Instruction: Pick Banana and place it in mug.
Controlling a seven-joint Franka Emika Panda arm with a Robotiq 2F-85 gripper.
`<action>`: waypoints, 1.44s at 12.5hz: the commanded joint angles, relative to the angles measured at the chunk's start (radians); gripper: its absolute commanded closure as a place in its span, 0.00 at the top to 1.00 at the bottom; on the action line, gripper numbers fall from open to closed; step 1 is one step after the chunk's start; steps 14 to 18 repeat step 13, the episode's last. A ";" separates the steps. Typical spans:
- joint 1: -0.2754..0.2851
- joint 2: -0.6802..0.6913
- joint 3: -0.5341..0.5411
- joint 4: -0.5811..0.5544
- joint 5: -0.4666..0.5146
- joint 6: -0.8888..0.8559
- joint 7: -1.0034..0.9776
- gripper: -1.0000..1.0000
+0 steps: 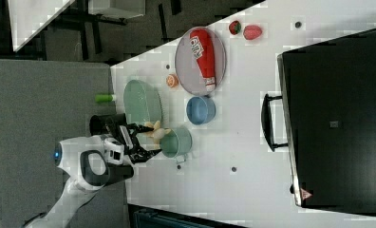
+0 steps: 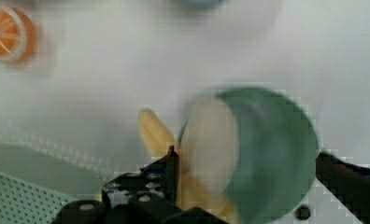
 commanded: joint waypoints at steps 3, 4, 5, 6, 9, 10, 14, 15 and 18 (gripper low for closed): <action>-0.034 -0.277 -0.115 0.096 0.016 -0.321 -0.222 1.00; -0.040 -0.312 -0.156 0.124 0.016 -0.378 -0.295 1.00; -0.044 -0.338 -0.202 0.154 0.016 -0.419 -0.372 1.00; -0.048 -0.357 -0.248 0.184 0.016 -0.459 -0.448 1.00; -0.052 -0.381 -0.377 0.277 0.016 -0.559 -0.639 1.00; -0.052 -0.381 -0.411 0.311 0.016 -0.589 -0.682 1.00; -0.052 -0.381 -0.474 0.382 0.016 -0.727 -0.805 1.00; -0.052 -0.381 -0.474 0.382 0.016 -0.727 -0.805 1.00; -0.052 -0.381 -0.474 0.382 0.016 -0.727 -0.805 1.00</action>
